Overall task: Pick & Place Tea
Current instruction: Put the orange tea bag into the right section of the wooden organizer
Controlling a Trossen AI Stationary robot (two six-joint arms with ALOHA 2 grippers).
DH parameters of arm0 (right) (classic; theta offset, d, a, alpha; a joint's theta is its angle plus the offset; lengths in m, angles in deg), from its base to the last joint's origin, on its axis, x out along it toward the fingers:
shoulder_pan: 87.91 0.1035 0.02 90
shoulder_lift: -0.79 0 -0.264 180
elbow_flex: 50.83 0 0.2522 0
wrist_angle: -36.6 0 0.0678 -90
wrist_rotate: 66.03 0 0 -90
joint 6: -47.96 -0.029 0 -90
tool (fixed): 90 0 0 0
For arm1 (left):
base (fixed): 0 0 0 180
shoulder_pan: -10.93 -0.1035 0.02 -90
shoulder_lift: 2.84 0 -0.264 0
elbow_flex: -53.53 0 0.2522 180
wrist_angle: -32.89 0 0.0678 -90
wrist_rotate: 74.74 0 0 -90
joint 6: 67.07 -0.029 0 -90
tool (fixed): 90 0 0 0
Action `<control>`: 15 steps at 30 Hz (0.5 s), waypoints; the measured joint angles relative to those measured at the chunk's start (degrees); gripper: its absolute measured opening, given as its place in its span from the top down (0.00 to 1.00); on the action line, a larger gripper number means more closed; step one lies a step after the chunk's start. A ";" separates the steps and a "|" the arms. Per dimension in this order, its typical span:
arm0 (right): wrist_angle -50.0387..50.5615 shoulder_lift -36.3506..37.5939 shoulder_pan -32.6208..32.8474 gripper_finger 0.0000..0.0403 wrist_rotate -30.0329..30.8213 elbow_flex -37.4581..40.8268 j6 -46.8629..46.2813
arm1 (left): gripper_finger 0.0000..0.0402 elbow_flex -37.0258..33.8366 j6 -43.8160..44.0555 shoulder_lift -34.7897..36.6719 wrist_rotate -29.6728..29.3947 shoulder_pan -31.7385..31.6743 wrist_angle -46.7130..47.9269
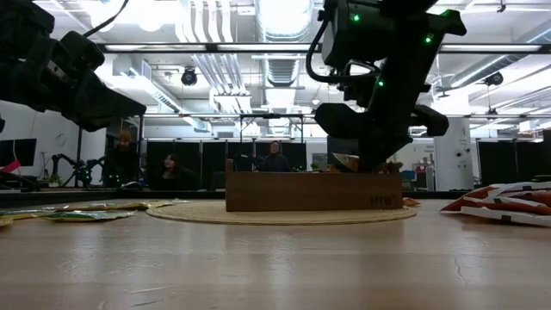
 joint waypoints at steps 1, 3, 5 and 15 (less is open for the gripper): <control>-0.07 0.00 -0.10 0.96 -0.18 0.12 0.00 | 1.00 0.00 -0.01 0.02 0.00 -0.01 0.00; -0.05 0.00 -0.26 0.95 -0.20 0.39 -0.10 | 1.00 0.00 -0.01 0.00 0.00 0.00 0.00; -0.04 0.00 -0.28 0.94 -0.17 0.54 -0.29 | 1.00 0.00 -0.02 0.02 0.00 -0.01 0.01; -0.12 0.00 -0.32 0.86 -0.13 0.91 -0.28 | 1.00 0.00 -0.02 0.02 0.00 0.00 0.04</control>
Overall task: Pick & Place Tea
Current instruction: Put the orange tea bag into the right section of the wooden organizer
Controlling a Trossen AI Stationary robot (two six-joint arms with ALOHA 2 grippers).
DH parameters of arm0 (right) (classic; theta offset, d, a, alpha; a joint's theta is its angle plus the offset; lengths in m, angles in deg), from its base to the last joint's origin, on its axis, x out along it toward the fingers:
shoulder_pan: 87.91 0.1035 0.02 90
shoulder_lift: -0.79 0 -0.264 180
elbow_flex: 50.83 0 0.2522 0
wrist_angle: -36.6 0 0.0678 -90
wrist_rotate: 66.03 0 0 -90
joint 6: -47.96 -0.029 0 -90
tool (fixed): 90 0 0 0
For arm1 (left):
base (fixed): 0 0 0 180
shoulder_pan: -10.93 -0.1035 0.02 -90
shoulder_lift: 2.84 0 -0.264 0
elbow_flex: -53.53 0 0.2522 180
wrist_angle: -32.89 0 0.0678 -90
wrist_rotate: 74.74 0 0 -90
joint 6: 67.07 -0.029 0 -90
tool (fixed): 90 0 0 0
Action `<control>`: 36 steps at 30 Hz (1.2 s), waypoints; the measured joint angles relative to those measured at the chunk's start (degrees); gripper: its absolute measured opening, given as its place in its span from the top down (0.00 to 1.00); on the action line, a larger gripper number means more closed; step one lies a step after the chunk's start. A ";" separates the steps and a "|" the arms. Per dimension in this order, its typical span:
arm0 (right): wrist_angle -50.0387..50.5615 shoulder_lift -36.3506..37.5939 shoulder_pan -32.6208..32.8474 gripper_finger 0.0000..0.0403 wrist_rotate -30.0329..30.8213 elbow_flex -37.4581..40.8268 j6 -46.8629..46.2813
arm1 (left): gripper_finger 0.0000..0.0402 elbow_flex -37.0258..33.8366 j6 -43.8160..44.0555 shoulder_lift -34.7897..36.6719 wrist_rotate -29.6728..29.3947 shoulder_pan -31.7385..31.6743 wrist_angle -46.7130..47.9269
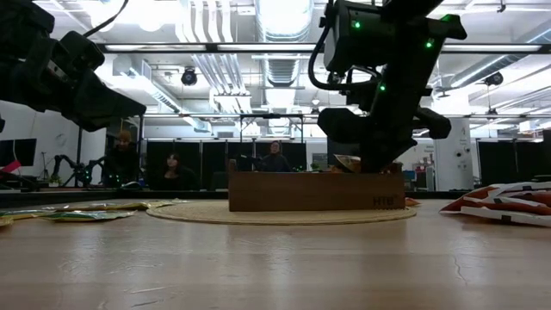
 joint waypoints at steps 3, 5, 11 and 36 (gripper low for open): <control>-0.13 0.00 0.00 0.83 0.44 -0.02 0.05 | 1.00 0.00 0.00 0.00 0.00 -0.01 0.00; -0.18 0.00 0.00 0.81 1.03 -0.02 0.40 | 1.00 0.00 0.00 0.00 0.00 -0.01 0.00; -0.63 0.00 0.00 0.74 1.26 -0.13 1.63 | 1.00 0.00 0.00 0.00 0.00 -0.02 0.01; -3.15 0.02 0.15 0.52 1.09 -2.66 6.50 | 1.00 0.00 0.02 0.00 0.00 -0.01 0.03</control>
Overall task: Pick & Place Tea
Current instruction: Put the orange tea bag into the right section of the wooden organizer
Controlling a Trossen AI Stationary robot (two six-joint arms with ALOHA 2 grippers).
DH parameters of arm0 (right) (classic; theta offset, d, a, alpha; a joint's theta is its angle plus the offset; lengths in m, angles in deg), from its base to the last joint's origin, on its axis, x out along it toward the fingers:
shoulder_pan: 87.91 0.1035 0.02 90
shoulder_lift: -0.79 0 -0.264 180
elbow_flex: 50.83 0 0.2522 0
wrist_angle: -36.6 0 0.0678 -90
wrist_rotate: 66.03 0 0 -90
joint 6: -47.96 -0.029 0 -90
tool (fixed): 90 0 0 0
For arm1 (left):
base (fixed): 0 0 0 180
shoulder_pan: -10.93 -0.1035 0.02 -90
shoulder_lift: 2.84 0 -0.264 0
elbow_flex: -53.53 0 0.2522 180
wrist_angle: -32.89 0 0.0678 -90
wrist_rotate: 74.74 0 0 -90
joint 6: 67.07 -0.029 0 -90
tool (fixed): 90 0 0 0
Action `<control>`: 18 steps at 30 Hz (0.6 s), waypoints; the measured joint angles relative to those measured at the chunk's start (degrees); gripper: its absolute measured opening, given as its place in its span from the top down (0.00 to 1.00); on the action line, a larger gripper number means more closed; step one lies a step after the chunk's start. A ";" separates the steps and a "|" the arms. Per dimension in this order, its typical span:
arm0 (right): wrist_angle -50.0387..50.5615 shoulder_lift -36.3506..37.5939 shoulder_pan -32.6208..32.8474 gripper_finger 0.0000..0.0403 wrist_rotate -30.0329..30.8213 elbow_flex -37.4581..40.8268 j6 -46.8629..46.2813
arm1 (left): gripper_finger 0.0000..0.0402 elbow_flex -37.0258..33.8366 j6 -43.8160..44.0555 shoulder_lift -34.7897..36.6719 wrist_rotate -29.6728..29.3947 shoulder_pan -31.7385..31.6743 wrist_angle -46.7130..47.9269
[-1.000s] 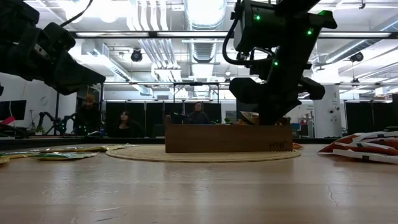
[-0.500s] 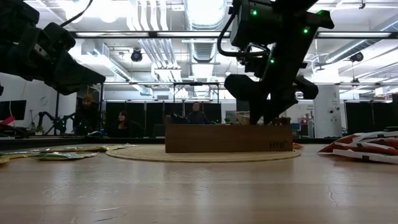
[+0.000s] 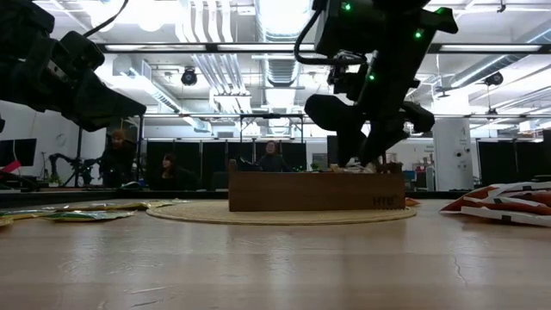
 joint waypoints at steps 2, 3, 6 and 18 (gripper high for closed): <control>0.08 0.00 0.03 0.52 -0.02 -0.41 1.79 | 1.00 0.00 -0.02 0.00 0.00 0.01 0.00; 0.13 0.00 0.16 0.52 -0.02 -0.75 3.04 | 1.00 0.00 0.00 0.00 0.00 -0.01 0.00; 0.11 0.02 0.95 0.52 -0.02 -2.02 9.58 | 1.00 0.00 0.00 0.00 0.00 0.00 0.00; 2.38 0.04 2.93 0.55 2.45 -1.59 32.03 | 1.00 0.00 -0.02 0.00 0.00 0.01 0.00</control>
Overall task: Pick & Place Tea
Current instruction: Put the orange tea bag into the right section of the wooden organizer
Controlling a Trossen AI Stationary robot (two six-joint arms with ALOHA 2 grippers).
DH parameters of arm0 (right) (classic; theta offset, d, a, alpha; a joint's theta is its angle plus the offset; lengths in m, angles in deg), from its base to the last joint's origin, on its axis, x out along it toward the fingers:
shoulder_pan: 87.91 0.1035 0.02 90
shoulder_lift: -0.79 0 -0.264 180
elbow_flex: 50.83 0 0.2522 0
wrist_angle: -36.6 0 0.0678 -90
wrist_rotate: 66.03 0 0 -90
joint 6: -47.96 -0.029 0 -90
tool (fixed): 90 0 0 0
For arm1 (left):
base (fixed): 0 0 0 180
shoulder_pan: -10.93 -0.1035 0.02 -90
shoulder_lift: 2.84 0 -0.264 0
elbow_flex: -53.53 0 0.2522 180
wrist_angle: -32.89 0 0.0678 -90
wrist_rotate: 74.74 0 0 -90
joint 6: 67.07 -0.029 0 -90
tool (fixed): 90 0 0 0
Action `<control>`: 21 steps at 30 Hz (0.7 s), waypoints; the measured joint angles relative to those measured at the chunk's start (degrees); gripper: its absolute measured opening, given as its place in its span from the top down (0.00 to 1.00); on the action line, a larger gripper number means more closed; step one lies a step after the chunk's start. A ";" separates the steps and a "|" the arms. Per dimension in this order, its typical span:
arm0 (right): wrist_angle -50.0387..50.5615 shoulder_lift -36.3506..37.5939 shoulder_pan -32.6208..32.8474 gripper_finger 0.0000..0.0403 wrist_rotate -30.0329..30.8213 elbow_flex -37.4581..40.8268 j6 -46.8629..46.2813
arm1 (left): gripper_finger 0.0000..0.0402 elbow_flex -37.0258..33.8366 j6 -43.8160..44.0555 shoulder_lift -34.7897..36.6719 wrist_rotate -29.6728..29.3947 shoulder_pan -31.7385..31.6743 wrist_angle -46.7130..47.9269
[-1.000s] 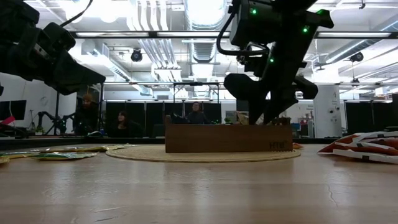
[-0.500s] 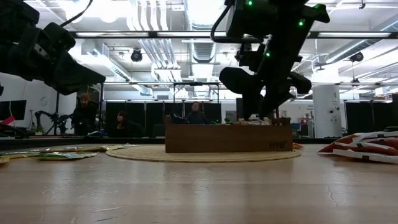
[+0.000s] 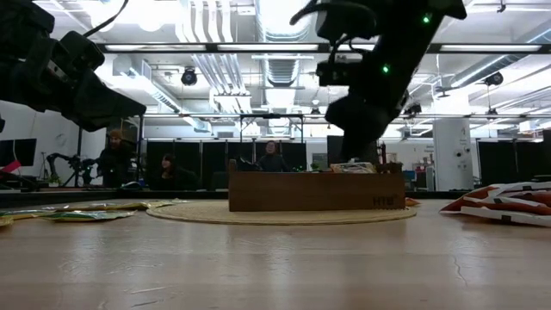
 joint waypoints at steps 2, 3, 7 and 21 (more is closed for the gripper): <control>-0.02 0.00 -0.30 0.56 1.34 0.81 0.02 | 1.00 0.00 0.01 -0.01 -0.01 -0.01 0.00; 0.00 0.00 -0.53 0.57 1.54 1.25 0.04 | 1.00 0.00 0.00 0.00 0.00 0.00 0.01; -0.08 0.00 -1.42 0.60 2.87 3.21 -1.36 | 1.00 0.00 0.02 -0.02 0.00 0.00 0.00; -2.83 0.00 -2.73 0.66 2.36 5.67 -4.39 | 1.00 0.00 0.00 -0.02 0.00 0.00 0.00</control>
